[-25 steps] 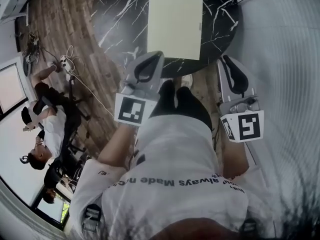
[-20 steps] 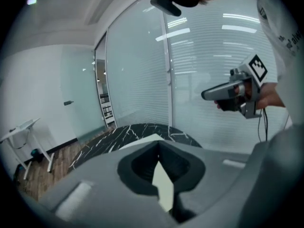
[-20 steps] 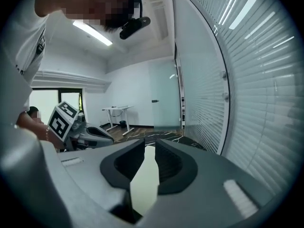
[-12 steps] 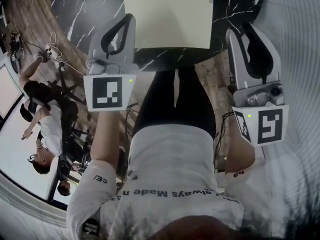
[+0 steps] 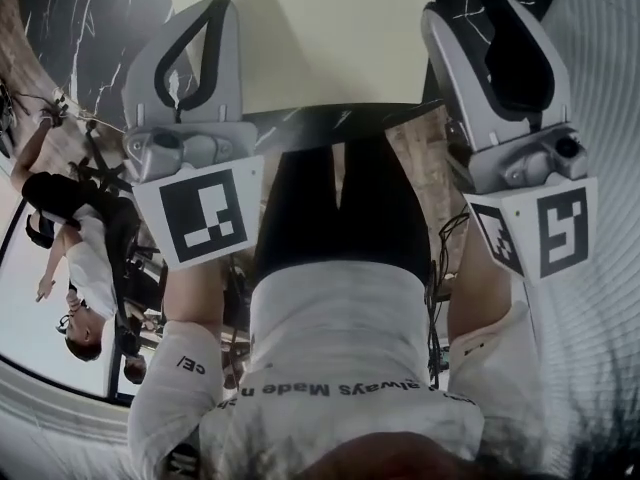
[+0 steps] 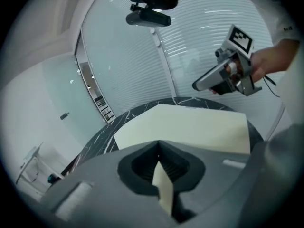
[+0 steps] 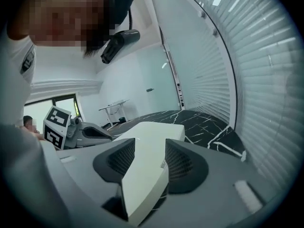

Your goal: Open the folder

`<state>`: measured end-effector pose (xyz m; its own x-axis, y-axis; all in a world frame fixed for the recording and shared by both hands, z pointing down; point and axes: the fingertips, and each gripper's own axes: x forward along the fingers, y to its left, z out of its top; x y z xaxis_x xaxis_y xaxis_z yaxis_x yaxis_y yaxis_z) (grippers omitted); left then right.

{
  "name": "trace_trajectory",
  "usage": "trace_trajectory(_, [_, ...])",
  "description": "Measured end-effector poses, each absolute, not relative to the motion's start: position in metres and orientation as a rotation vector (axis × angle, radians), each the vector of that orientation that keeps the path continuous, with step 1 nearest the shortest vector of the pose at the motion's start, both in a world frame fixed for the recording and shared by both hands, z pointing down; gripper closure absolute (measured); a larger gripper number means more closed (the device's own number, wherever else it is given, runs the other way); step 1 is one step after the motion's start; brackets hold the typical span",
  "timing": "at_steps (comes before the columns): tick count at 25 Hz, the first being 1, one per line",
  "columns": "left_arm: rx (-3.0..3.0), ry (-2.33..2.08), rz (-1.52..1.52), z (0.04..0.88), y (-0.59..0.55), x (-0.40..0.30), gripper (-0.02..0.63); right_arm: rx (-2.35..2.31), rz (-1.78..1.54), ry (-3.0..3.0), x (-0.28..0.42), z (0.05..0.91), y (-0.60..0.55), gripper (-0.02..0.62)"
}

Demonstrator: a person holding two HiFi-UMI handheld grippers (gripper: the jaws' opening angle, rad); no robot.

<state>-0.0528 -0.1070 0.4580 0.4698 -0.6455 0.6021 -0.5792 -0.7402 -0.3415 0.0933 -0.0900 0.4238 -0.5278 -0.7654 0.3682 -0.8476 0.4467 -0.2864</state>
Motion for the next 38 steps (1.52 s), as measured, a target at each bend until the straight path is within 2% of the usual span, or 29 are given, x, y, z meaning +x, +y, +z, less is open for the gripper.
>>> trace_trajectory(5, [-2.592,1.097,-1.18,0.476,-0.108,-0.055,0.603,1.419,0.907,-2.531,0.091,0.451,-0.099,0.35])
trace_trajectory(13, [-2.598,1.12,-1.206,0.484,-0.107,-0.06,0.604,1.388,1.044,-2.507,0.086,0.469,-0.1,0.336])
trace_trajectory(30, [-2.612,1.251,-1.162,0.483,-0.113,-0.072,0.604,1.374,1.23,-2.485,0.086,0.479,-0.095,0.334])
trace_trajectory(38, [-2.649,1.177,-1.196,0.496,-0.109,-0.071,0.607,1.365,1.342,-2.532,0.08,0.472,-0.103,0.334])
